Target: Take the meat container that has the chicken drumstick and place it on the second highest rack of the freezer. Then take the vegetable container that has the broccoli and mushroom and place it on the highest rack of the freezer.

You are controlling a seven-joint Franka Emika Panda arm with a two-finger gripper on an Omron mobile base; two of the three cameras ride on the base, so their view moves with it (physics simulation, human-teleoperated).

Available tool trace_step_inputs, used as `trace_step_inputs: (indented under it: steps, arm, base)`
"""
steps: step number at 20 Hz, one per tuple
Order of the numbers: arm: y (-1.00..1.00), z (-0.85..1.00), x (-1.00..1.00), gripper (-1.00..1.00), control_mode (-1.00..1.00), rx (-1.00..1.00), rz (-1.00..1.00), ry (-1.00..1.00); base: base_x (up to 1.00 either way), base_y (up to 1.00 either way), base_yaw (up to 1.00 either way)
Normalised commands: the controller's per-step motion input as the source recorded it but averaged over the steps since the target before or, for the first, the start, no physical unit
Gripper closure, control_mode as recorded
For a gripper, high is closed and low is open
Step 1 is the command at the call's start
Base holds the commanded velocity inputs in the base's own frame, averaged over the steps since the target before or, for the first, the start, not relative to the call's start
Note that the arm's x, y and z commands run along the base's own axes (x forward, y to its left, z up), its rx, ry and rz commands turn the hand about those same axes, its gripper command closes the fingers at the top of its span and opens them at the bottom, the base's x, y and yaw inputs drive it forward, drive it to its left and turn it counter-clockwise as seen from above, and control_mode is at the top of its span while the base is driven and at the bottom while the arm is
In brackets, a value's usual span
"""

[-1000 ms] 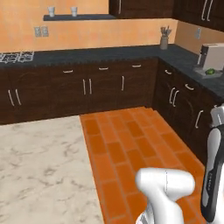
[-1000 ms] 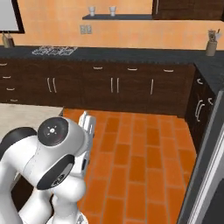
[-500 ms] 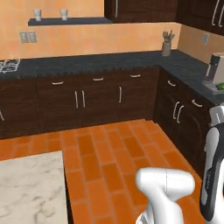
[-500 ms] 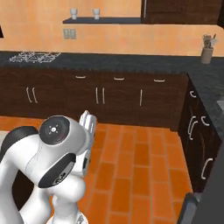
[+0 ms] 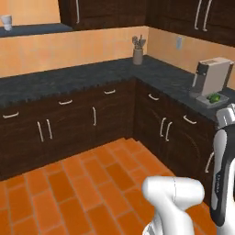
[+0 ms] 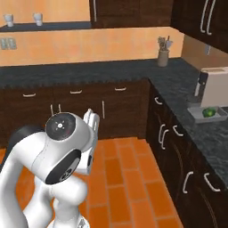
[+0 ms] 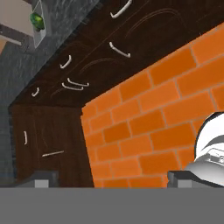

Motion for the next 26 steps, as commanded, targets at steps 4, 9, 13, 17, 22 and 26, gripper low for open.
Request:
trace_step_inputs:
  steps: [4, 9, 13, 17, 22, 26]
  arm:
    - [0.0, 0.0, 0.0, -1.0, 1.0, 0.0, 0.0, 0.0]
    - [0.0, 0.0, 0.0, -1.0, 1.0, 0.0, 0.0, 0.0]
    - [0.0, 0.0, 0.0, -1.0, 1.0, 0.0, 0.0, 0.0]
    - [0.0, 0.0, 0.0, -1.0, 1.0, 0.0, 0.0, 0.0]
    - [0.0, 0.0, 0.0, -1.0, 1.0, 0.0, 0.0, 0.0]
    - [0.0, 0.0, 0.0, -1.0, 1.0, 0.0, 0.0, 0.0]
  base:
    - [0.71, 0.03, -0.73]
    - [0.77, 0.3, -0.76]
    - [0.92, 0.69, -0.73]
    - [1.0, 0.93, -0.68]
    - [1.0, 0.79, -0.66]
    - [1.0, 0.34, -0.51]
